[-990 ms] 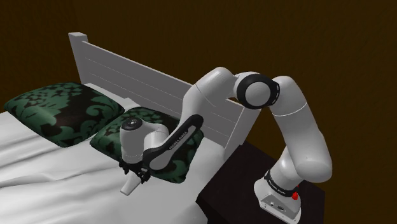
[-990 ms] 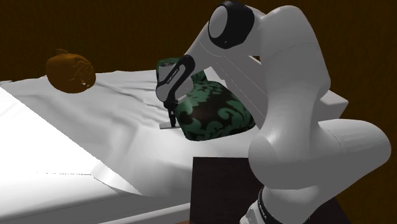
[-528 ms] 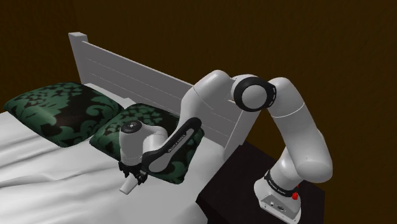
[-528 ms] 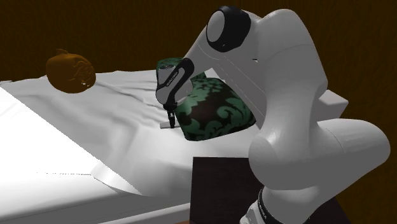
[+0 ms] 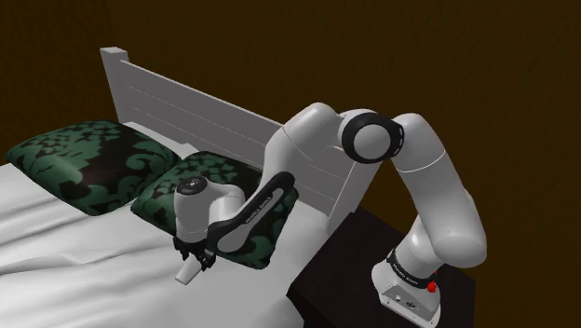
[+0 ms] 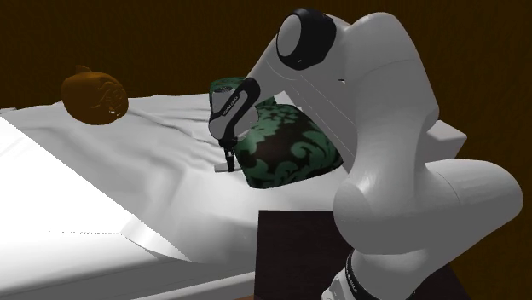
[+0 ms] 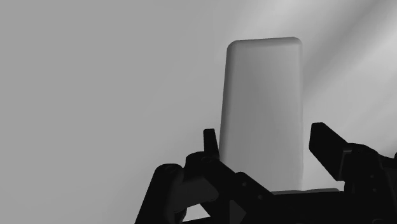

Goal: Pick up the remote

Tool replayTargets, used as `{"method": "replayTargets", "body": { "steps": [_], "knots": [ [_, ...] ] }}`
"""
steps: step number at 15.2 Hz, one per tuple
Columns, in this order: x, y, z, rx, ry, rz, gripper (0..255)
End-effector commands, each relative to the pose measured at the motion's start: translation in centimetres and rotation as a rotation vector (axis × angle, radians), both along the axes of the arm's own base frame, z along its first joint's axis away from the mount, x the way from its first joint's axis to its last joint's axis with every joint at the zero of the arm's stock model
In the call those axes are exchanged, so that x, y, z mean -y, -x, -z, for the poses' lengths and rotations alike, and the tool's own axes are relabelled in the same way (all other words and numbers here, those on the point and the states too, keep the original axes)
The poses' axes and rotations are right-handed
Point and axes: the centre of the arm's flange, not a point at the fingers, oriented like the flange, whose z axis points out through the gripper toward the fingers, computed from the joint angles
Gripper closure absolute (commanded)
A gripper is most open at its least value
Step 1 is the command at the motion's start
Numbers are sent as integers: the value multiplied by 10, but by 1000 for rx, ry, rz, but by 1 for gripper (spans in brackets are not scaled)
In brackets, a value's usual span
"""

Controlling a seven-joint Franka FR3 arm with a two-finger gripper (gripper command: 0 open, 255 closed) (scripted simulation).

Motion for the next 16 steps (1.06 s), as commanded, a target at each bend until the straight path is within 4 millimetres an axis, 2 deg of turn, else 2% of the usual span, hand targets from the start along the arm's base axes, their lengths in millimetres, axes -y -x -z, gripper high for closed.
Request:
{"method": "replayTargets", "body": {
  "steps": [1,14,16],
  "knots": [
    [8,1,-1,-12,12,7,255],
    [8,1,-70,-12,12,7,255],
    [8,1,-71,-12,12,7,255]
  ]
}}
